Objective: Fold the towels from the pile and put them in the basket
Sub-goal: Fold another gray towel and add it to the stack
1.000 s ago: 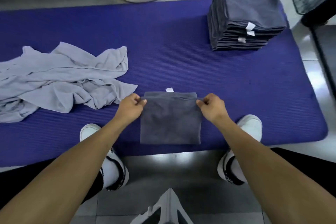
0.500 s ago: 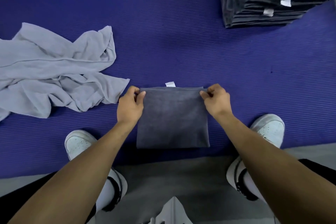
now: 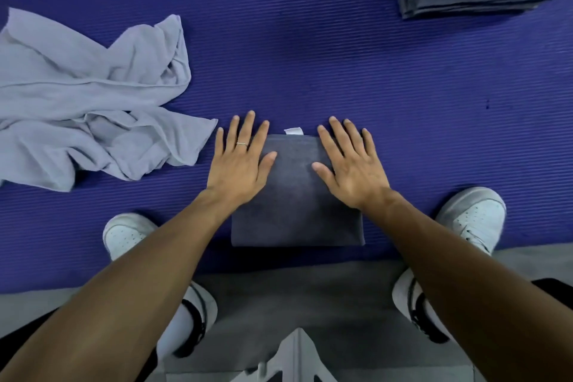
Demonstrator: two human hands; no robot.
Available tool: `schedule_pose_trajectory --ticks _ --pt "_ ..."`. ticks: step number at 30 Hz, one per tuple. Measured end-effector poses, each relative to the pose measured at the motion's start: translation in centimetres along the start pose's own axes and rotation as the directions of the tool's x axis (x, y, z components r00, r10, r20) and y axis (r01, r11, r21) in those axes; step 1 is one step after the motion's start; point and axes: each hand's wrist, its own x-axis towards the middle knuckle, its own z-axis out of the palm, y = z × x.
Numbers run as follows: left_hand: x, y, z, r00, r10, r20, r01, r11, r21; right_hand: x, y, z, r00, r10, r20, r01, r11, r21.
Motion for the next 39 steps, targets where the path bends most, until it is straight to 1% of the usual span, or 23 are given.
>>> schedule_pose_trajectory --ticks 1,3,5,7,10,14,18,21,24,27,29,31,33,36,39 --pt "-0.1 0.4 -0.5 1.0 -0.014 0.018 0.015 1.0 -0.023 -0.1 -0.2 -0.6 1.0 0.01 0.018 -0.01 1.0 0.011" --pt "0.0 0.9 -1.7 0.998 -0.027 0.05 0.03 0.997 -0.068 0.1 -0.4 -1.8 1.0 0.01 0.009 -0.011 1.0 0.02" --pt "0.4 0.6 -3.3 0.996 -0.009 0.086 0.019 0.993 -0.12 0.5 -0.1 -3.3 0.999 -0.005 0.036 0.003 0.998 0.057" --pt "1.3 0.0 -5.2 0.985 -0.004 0.173 0.035 0.984 -0.174 1.2 0.6 -4.9 0.992 0.003 0.126 -0.018 0.993 0.116" --pt "3.0 -0.6 -7.3 0.951 -0.011 0.308 0.081 0.973 -0.215 2.1 1.2 -7.3 0.957 0.035 0.288 -0.084 0.984 0.158" --pt "4.1 -0.5 -8.4 0.913 0.005 0.408 0.101 0.966 -0.238 2.3 1.5 -8.1 0.921 0.07 0.384 -0.145 0.975 0.171" --pt "4.1 -0.9 -8.6 0.887 -0.007 0.461 0.163 0.94 -0.299 2.4 2.1 -8.5 0.907 0.095 0.41 -0.251 0.904 0.346" --pt "3.9 -1.1 -9.1 0.857 0.0 0.515 0.21 0.913 -0.35 2.6 2.9 -8.8 0.896 0.097 0.434 -0.297 0.857 0.421" --pt "3.7 -1.3 -9.7 0.835 0.011 0.55 0.29 0.841 -0.457 3.1 3.3 -9.5 0.867 0.109 0.486 -0.345 0.835 0.429" --pt "3.4 -1.3 -10.5 0.812 0.037 0.583 0.3 0.831 -0.47 3.1 3.7 -10.5 0.824 0.105 0.557 -0.362 0.854 0.375" --pt "2.9 -1.4 -11.3 0.792 0.055 0.608 0.317 0.814 -0.487 2.4 3.9 -11.6 0.816 0.069 0.574 -0.359 0.839 0.41" --pt "2.2 -1.3 -12.6 0.786 0.081 0.613 0.307 0.809 -0.502 1.3 4.0 -12.9 0.833 0.033 0.552 -0.343 0.814 0.469" --pt "1.4 -1.0 -14.2 0.805 0.105 0.584 0.276 0.805 -0.525 0.1 4.1 -14.5 0.85 0.017 0.526 -0.33 0.795 0.509" --pt "0.0 0.0 -16.8 0.871 0.122 0.475 0.216 0.775 -0.595 -1.8 4.4 -17.2 0.886 0.021 0.464 -0.301 0.787 0.538" --pt "-1.5 2.1 -19.7 0.936 0.121 0.331 0.128 0.758 -0.639 -4.4 4.7 -20.5 0.929 0.046 0.367 -0.261 0.785 0.561"
